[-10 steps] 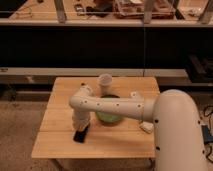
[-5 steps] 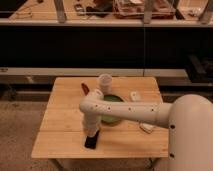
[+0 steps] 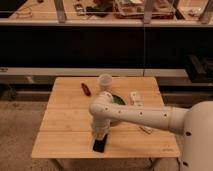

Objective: Push the eraser across the table

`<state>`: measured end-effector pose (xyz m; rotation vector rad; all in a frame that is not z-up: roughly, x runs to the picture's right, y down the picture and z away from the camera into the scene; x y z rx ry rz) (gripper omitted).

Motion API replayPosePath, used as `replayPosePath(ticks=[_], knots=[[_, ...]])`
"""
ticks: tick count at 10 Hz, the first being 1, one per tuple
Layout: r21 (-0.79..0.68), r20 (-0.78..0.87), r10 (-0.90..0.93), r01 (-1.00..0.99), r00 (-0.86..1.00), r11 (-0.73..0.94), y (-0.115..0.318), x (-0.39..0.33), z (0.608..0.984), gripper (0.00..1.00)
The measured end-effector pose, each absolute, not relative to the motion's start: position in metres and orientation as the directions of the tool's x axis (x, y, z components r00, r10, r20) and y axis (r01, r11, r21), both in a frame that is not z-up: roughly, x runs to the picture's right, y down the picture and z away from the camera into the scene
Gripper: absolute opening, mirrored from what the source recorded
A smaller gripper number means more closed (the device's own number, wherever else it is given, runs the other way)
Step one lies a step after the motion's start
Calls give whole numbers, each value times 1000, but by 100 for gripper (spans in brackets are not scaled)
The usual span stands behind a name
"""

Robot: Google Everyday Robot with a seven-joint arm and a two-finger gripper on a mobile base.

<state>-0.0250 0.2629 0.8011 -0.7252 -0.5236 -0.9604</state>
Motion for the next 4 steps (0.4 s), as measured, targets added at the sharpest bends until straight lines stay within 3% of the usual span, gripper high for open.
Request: replayPosePath(ticks=[4], knots=[[-280, 695, -557, 884, 455, 374, 259, -28, 802, 4]])
